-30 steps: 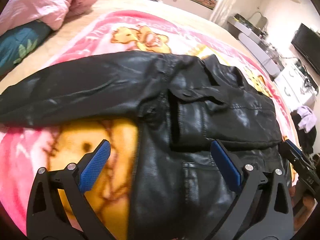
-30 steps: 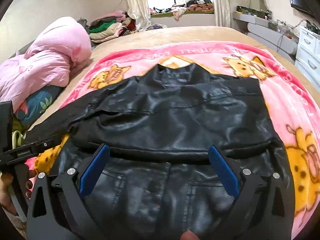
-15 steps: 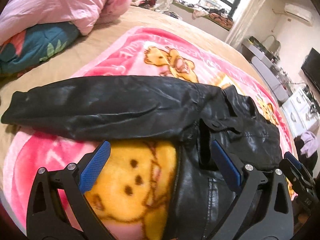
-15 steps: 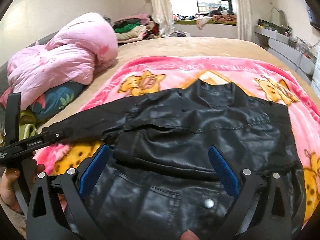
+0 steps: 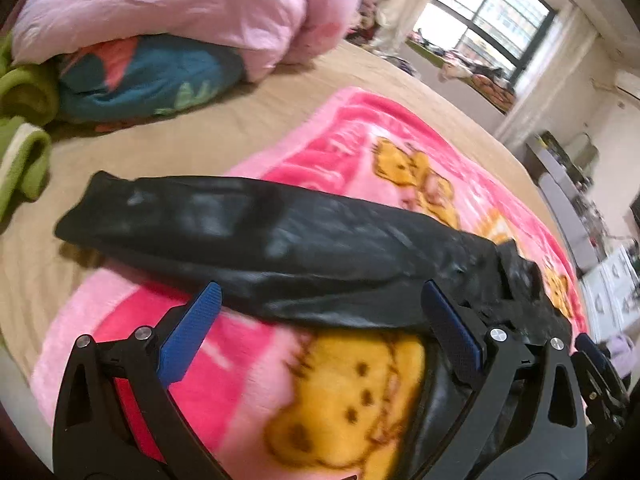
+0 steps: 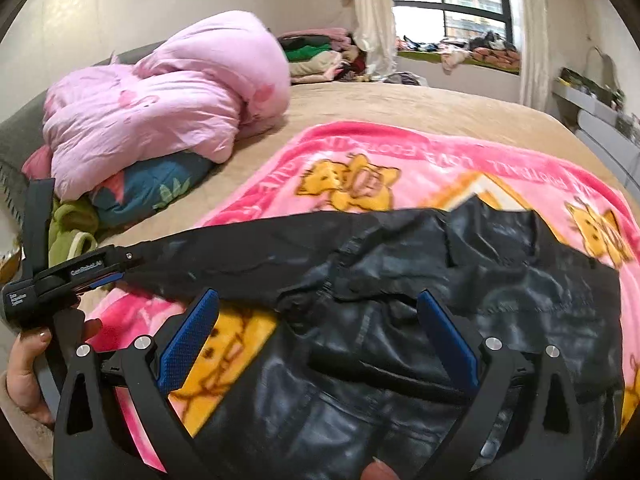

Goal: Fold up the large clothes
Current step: 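Grasp the remaining sleeve with the left tool and lift it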

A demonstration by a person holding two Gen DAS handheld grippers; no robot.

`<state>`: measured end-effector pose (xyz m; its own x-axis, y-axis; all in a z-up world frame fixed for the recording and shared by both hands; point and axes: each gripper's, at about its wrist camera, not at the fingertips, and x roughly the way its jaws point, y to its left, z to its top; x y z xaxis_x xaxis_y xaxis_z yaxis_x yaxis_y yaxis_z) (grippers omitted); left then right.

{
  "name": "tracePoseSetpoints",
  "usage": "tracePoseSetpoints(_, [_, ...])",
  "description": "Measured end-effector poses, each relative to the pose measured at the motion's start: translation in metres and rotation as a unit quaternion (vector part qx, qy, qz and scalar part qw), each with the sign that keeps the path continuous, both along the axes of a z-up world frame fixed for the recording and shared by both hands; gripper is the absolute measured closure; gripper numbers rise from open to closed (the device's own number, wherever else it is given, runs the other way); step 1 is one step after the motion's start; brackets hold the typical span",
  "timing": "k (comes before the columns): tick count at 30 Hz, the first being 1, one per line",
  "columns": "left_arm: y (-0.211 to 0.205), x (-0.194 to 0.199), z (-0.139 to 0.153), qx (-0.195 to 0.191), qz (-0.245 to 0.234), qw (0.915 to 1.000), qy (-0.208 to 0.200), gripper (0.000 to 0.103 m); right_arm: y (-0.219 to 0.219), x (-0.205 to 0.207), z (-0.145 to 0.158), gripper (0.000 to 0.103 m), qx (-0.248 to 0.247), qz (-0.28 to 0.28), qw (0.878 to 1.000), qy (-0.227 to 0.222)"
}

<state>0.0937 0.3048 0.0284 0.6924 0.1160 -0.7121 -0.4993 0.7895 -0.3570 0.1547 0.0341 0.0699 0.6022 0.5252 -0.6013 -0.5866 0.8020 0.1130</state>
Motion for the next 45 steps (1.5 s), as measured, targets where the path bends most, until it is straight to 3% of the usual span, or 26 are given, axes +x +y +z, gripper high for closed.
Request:
tracePoseSetpoints(9, [0.050, -0.018, -0.016, -0.039, 0.070, 0.9968, 0.000, 0.009, 0.059, -0.006, -0.001, 0.004, -0.005, 0.062, 0.998, 0.003])
tracePoseSetpoints(12, [0.066, -0.021, -0.028, -0.077, 0.087, 0.9932, -0.009, 0.009, 0.073, -0.008, -0.009, 0.004, 0.001, 0.072, 0.997, 0.019])
tracePoseSetpoints(16, [0.084, -0.024, -0.047, -0.109, 0.113, 0.9875, 0.011, 0.009, 0.086, -0.012, -0.020, 0.004, -0.001, 0.077, 0.996, 0.032])
tracePoseSetpoints(20, [0.101, -0.028, -0.065, -0.147, 0.132, 0.9802, 0.018, 0.009, 0.091, -0.014, -0.030, 0.005, -0.008, 0.076, 0.996, 0.040])
tracePoseSetpoints(23, [0.114, -0.030, -0.071, -0.173, 0.137, 0.9754, 0.001, 0.009, 0.088, -0.015, -0.034, 0.004, -0.010, 0.070, 0.997, 0.042])
tracePoseSetpoints(27, [0.124, -0.027, -0.073, -0.175, 0.153, 0.9726, -0.015, 0.011, 0.072, -0.015, -0.034, 0.005, -0.002, 0.057, 0.997, 0.044])
tracePoseSetpoints(28, [0.125, -0.025, -0.072, -0.165, 0.158, 0.9734, -0.016, 0.015, 0.065, -0.014, -0.034, 0.005, 0.003, 0.050, 0.998, 0.045])
tracePoseSetpoints(30, [0.124, -0.025, -0.069, -0.142, 0.172, 0.9747, -0.013, 0.052, 0.054, -0.011, -0.034, 0.005, 0.007, 0.035, 0.998, 0.045])
tracePoseSetpoints(32, [0.126, -0.025, -0.067, -0.134, 0.178, 0.9746, -0.022, 0.076, 0.040, -0.007, -0.034, 0.005, 0.008, 0.011, 0.999, 0.041])
tracePoseSetpoints(35, [0.127, -0.030, -0.058, -0.126, 0.178, 0.9747, -0.049, 0.091, 0.018, -0.002, -0.037, 0.005, 0.012, -0.023, 0.999, 0.043])
tracePoseSetpoints(38, [0.123, -0.035, -0.041, -0.117, 0.167, 0.9749, -0.089, 0.099, -0.007, 0.004, -0.039, 0.005, 0.029, -0.047, 0.997, 0.055])
tracePoseSetpoints(42, [0.111, -0.040, -0.010, -0.107, 0.140, 0.9740, -0.143, 0.102, -0.040, 0.006, -0.038, 0.005, 0.046, -0.072, 0.995, 0.059])
tracePoseSetpoints(45, [0.093, -0.040, 0.023, -0.078, 0.112, 0.9750, -0.175, 0.102, -0.063, 0.006, -0.036, 0.005, 0.052, -0.091, 0.993, 0.062])
